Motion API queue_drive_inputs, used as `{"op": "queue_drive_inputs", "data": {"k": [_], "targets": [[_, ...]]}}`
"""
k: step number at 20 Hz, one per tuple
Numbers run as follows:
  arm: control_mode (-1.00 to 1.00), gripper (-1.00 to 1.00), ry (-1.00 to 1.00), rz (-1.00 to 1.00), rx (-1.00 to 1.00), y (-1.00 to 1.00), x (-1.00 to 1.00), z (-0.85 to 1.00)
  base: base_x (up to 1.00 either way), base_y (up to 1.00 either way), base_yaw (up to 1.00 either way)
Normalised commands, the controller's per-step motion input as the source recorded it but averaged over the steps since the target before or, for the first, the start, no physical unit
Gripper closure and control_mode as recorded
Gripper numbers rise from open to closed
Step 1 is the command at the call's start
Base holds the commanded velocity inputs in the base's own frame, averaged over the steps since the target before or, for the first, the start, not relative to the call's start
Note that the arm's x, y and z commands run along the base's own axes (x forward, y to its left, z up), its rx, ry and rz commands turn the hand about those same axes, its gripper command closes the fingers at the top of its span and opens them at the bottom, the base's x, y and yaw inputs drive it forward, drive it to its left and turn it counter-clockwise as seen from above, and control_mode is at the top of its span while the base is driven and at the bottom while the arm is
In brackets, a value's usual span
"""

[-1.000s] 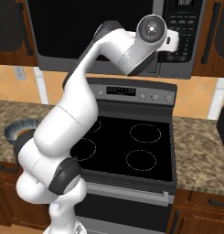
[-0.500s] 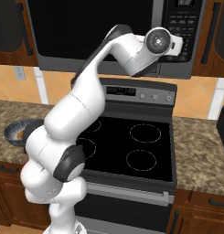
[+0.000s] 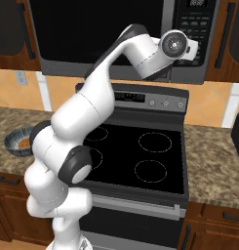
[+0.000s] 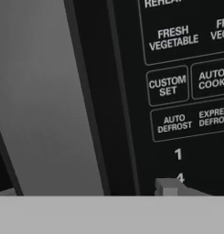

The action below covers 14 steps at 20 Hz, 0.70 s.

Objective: Open the microwave, place the bowl with waffle inside the microwave, then close the microwave door and turn it on.

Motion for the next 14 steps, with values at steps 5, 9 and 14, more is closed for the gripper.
{"op": "queue_drive_inputs", "data": {"k": [5, 9, 14], "targets": [[-1.0, -1.0, 0.0, 0.02, 0.04, 0.0, 0.81, -0.29, 0.0, 0.0, 0.0], [-1.0, -1.0, 0.0, 0.04, 0.0, 0.0, 0.44, -0.22, 0.0, 0.0, 0.0], [-1.0, 1.0, 0.0, 0.01, 0.0, 0.09, 0.47, -0.31, 0.0, 0.0, 0.0]]}}
